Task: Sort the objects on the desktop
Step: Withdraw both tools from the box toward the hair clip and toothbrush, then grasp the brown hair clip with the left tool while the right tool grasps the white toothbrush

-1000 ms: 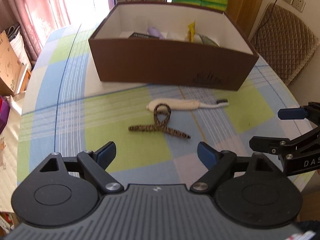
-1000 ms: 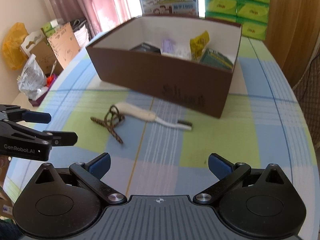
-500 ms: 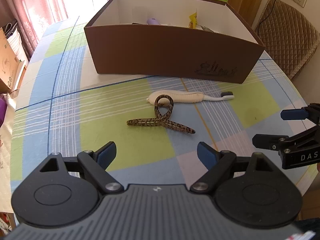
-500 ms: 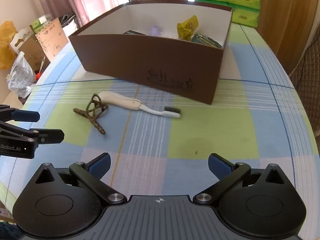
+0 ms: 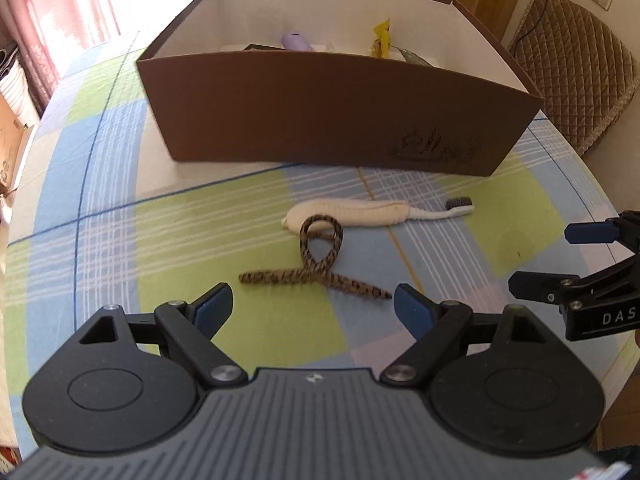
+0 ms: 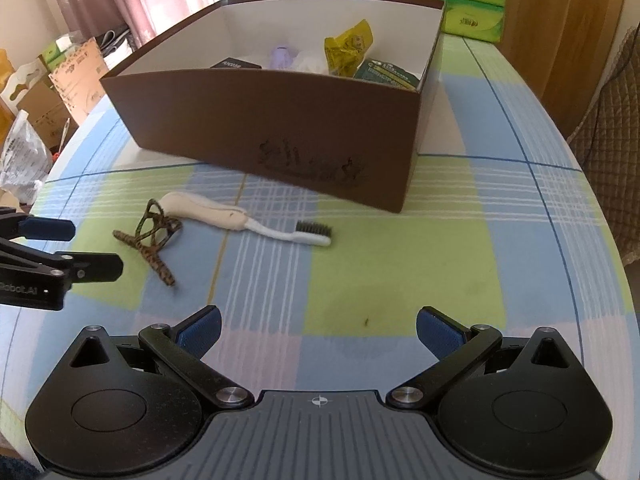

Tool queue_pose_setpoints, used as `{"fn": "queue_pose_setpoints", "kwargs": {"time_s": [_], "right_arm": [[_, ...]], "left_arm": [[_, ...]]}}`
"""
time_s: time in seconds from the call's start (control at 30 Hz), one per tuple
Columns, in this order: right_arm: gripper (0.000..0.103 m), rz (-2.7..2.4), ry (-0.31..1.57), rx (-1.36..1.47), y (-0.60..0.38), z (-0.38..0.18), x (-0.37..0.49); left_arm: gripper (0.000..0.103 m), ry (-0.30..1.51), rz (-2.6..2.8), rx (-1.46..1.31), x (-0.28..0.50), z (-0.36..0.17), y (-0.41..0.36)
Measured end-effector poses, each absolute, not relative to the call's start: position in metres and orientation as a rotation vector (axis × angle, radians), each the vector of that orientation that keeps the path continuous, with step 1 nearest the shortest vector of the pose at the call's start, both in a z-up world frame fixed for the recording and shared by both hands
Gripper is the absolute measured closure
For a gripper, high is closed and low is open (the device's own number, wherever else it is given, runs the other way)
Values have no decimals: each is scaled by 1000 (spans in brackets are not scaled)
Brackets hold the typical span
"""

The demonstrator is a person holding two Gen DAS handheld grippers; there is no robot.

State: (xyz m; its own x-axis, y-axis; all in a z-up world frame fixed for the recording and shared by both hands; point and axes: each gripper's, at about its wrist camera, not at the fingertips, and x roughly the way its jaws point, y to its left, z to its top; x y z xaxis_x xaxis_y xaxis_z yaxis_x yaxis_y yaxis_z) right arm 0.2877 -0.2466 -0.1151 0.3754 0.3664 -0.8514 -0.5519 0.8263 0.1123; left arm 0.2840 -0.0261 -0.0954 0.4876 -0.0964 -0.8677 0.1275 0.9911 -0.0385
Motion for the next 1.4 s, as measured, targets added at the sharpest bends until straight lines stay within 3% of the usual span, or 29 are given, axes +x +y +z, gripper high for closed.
{"fn": "queue_pose_setpoints", "kwargs": {"time_s": [0.33,0.57,0.6,0.8,1.03,1.07,1.17,1.33,1.4], "right_arm": [[2,571,1020,-209,-242,-117,306],[2,562,1032,-206,-242,-123,311],[2,564,1033,-206,-242,-124,311],[2,625,1006,-224,-228,-125,313],[3,785,921,-327,-193,-128,308],[5,810,893,-354,-186,-129,307],[29,897,852,-426,-167,-136,307],[36,991,784,-502,-145,-150,307],[47,1000,801,-512,-141,-155,309]], "left_arm": [[24,1074,-171,75,325,-117,-36],[45,1129,-181,79,336,-134,-36],[53,1130,-187,82,336,-136,-35],[79,1104,-158,79,330,-137,-28],[79,1118,-71,37,316,-136,5],[79,1121,-55,29,314,-136,10],[79,1132,-12,1,307,-135,26],[79,1141,33,-21,298,-134,43],[79,1142,40,-30,296,-134,46]]}}
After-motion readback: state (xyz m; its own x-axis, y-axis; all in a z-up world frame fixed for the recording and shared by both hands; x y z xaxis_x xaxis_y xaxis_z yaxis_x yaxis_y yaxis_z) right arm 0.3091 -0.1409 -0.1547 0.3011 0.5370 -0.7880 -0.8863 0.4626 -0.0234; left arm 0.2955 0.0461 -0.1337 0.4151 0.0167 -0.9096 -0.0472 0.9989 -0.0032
